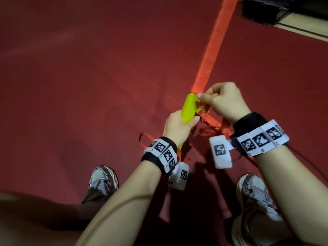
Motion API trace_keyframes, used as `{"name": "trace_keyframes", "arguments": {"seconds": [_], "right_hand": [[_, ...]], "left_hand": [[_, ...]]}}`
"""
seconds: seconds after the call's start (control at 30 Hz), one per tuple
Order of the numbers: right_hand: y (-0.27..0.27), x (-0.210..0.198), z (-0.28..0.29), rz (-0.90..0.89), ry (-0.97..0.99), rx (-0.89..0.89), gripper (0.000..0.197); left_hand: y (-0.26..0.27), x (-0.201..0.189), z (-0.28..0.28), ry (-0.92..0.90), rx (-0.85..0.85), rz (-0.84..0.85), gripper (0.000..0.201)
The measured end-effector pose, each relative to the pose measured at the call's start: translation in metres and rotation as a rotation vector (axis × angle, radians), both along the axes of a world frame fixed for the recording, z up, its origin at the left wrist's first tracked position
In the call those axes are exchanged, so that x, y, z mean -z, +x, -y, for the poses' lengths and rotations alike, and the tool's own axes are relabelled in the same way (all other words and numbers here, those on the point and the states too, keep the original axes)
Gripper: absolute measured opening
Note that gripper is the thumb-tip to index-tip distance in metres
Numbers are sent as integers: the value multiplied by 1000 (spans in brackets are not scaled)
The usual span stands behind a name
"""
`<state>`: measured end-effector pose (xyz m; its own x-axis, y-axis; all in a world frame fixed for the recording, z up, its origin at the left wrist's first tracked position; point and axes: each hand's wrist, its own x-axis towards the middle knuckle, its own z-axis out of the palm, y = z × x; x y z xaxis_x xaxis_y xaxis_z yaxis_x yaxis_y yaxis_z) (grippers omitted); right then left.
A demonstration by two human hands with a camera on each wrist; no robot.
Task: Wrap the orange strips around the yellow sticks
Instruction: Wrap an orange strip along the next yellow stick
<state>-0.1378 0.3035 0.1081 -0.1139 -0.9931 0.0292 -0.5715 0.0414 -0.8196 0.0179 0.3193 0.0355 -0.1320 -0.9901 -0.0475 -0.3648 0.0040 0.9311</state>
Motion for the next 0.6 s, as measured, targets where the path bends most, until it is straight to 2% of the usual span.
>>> {"name": "trace_keyframes", "arguments": {"seconds": [0.03, 0.1, 0.17, 0.33, 0.4, 0.53, 0.6], "right_hand": [[5, 4, -1, -26, -12, 43, 35], [15, 12, -2, -34, -49, 119, 47], [18, 19, -3, -19, -62, 161, 52], [16, 27, -4, 142, -12, 202, 32], [18, 27, -3, 249, 9, 223, 29], [23, 16, -9, 422, 29, 162, 21], [21, 8, -10, 508, 37, 135, 19]], "left_hand": [[-4, -1, -2, -51, 6, 126, 12], [-15, 0, -8, -135, 2, 349, 26], [-22, 4, -14, -192, -36, 448, 33], [-16, 11, -20, -293, -67, 692, 65], [-12, 12, -17, -334, -108, 675, 63], [-4, 9, -7, -205, -123, 239, 41], [-3, 5, -5, -135, -153, 143, 36]]}}
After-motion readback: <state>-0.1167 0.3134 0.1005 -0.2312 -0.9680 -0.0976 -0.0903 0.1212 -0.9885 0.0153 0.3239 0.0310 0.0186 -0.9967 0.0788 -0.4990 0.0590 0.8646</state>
